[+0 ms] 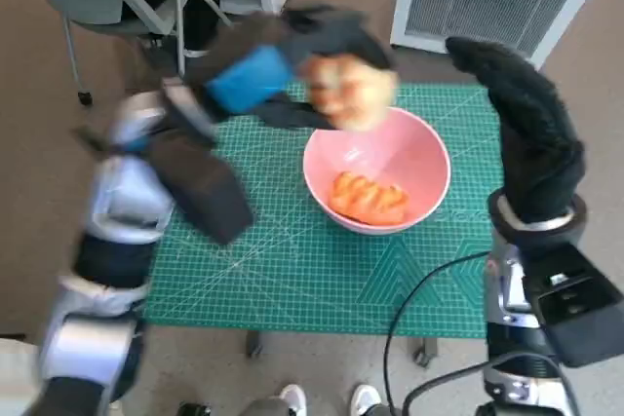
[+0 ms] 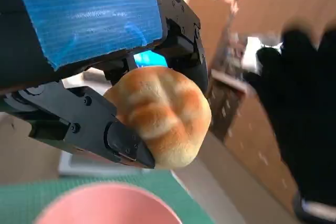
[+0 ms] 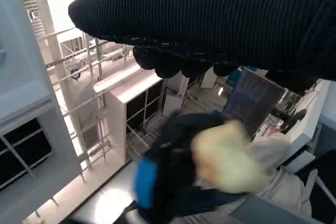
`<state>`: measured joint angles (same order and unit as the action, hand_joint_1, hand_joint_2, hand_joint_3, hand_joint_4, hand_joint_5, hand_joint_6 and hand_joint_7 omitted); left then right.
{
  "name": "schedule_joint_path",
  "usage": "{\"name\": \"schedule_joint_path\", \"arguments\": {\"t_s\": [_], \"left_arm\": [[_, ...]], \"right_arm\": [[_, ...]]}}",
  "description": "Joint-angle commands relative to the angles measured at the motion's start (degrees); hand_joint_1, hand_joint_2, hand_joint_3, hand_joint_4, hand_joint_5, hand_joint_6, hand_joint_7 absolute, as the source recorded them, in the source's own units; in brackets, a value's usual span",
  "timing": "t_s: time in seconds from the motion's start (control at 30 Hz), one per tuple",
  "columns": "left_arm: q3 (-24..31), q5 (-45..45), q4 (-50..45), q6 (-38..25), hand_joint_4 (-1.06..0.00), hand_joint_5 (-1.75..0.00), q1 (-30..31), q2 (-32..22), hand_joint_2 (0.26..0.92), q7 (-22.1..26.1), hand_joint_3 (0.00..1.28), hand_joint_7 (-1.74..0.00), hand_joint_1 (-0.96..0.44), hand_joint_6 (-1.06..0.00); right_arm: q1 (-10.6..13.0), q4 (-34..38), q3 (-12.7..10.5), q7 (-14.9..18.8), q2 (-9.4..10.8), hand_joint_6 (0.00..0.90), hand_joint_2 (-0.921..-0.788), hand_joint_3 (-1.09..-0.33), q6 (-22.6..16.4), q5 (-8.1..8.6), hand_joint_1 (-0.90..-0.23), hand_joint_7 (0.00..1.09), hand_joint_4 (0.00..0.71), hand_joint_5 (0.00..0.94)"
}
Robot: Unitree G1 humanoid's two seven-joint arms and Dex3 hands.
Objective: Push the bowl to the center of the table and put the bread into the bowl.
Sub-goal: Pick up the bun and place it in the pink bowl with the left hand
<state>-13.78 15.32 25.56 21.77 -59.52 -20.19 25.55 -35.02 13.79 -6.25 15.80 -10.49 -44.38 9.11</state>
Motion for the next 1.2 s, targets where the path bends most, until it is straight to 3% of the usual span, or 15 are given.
{"name": "schedule_joint_path", "arguments": {"t_s": [0.03,0.27,0.37,0.4,0.43,0.5,0.53,0.6,0.8,1.2], "left_arm": [[-2.45,2.93,8.85,2.70,-0.70,-1.13,-4.24,2.70,0.920,-1.77,0.05,-1.15,0.00,-0.66],[-5.47,5.76,21.85,4.88,-0.60,-1.22,-8.73,7.07,0.921,-2.69,0.13,-1.27,0.00,-0.57],[-7.01,7.05,26.48,4.38,-0.45,-1.37,-10.11,8.31,0.921,-1.29,0.25,-1.39,0.00,-0.45],[-7.44,7.37,27.61,4.29,-0.38,-1.07,-10.47,8.57,0.916,-0.95,0.23,-1.12,-0.03,-0.39],[-7.87,7.61,28.67,3.94,-0.39,-0.91,-10.84,8.87,0.917,-0.16,0.22,-0.98,-0.04,-0.39],[-8.35,7.77,30.52,3.10,-0.37,-0.42,-11.55,9.38,0.919,1.68,0.17,-0.55,-0.11,-0.38],[-8.49,7.77,31.29,2.67,-0.31,-0.27,-11.86,9.58,0.920,2.59,0.15,-0.42,-0.15,-0.35],[-8.71,7.58,32.36,1.62,-0.22,-0.14,-12.40,9.89,0.920,4.73,0.12,-0.28,-0.21,-0.30],[-9.08,7.54,32.48,0.20,-0.05,-0.01,-12.58,9.83,0.921,8.30,0.09,-0.12,-0.34,-0.20],[-4.28,3.26,30.71,4.46,0.00,0.00,-8.97,8.31,0.921,6.29,0.07,-0.06,-0.41,-0.15]], "right_arm": [[0.37,0.14,-0.14,-0.65,0.21,0.016,-0.921,-0.749,0.61,-0.06,-0.599,0.69,0.311,0.000],[0.84,-1.65,-0.20,-1.55,0.05,0.015,-0.921,-0.748,1.84,-0.68,-0.600,0.69,0.308,0.000],[1.32,-2.71,-0.31,-1.91,-0.05,0.015,-0.921,-0.748,2.32,-0.89,-0.598,0.69,0.308,0.000],[1.45,-2.95,-0.32,-2.02,-0.07,0.014,-0.921,-0.748,2.41,-0.96,-0.597,0.69,0.308,0.000],[1.60,-3.19,-0.39,-2.14,-0.14,0.014,-0.921,-0.748,2.47,-1.03,-0.597,0.69,0.308,0.000],[1.82,-3.58,-0.54,-2.28,-0.31,0.015,-0.921,-0.748,2.65,-1.04,-0.595,0.69,0.308,0.000],[1.90,-3.73,-0.62,-2.32,-0.39,0.015,-0.921,-0.748,2.73,-1.01,-0.594,0.69,0.308,0.000],[2.04,-4.10,-0.76,-2.38,-0.55,0.016,-0.921,-0.748,2.98,-0.86,-0.594,0.69,0.308,0.000],[2.46,-5.15,-1.11,-2.70,-0.84,0.021,-0.921,-0.748,3.85,-0.91,-0.593,0.69,0.308,0.000],[2.81,-7.14,-1.57,-2.38,-1.36,0.025,-0.921,-0.727,5.52,0.47,-0.598,0.69,0.308,0.000]]}}
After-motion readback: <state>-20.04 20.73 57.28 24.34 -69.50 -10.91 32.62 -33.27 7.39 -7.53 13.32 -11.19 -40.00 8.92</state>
